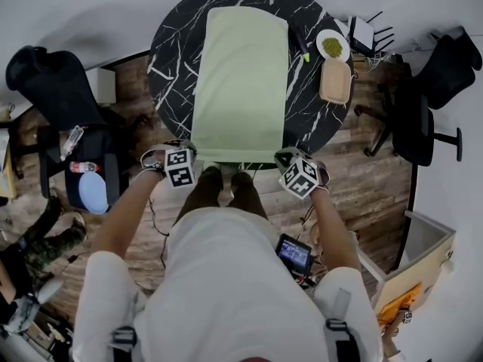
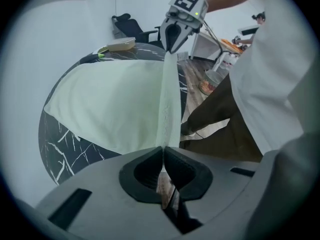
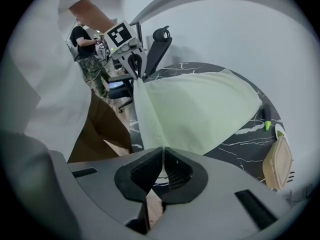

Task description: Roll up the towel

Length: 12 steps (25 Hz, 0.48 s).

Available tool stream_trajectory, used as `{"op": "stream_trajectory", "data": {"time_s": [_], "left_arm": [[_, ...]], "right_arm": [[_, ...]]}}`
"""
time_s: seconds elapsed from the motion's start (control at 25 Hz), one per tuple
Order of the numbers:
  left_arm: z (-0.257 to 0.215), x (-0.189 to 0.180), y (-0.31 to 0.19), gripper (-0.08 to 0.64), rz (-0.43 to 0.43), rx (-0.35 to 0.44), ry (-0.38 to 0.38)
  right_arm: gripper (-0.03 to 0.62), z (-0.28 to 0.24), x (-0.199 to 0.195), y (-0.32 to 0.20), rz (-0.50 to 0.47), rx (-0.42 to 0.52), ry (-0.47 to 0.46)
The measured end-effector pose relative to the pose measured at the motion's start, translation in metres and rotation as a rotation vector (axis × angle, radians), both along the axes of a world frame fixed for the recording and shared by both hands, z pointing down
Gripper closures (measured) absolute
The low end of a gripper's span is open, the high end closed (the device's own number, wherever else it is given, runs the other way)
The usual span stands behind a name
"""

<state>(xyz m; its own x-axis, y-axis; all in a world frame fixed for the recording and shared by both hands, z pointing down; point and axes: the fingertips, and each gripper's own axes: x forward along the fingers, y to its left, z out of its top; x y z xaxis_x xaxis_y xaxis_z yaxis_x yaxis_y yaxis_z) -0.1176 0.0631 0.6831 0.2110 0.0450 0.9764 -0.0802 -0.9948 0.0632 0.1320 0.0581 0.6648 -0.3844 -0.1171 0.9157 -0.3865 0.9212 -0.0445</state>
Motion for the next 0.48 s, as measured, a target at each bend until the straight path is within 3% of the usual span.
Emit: {"op": "stream_trajectory", "data": {"time_s": [0.28,0.48], "left_arm": [[0.019,0.003,-0.034,0.549,-0.034,0.029,-0.074],[0.026,0.006,-0.043,0.518,-0.040,0.104,-0.089]], "right_arm": [[0.586,0.029,0.002,-0.029,0.050,0.005,0.083],[0.584,0.039,0.004,-0.032,0.078,0.031,0.107]]}}
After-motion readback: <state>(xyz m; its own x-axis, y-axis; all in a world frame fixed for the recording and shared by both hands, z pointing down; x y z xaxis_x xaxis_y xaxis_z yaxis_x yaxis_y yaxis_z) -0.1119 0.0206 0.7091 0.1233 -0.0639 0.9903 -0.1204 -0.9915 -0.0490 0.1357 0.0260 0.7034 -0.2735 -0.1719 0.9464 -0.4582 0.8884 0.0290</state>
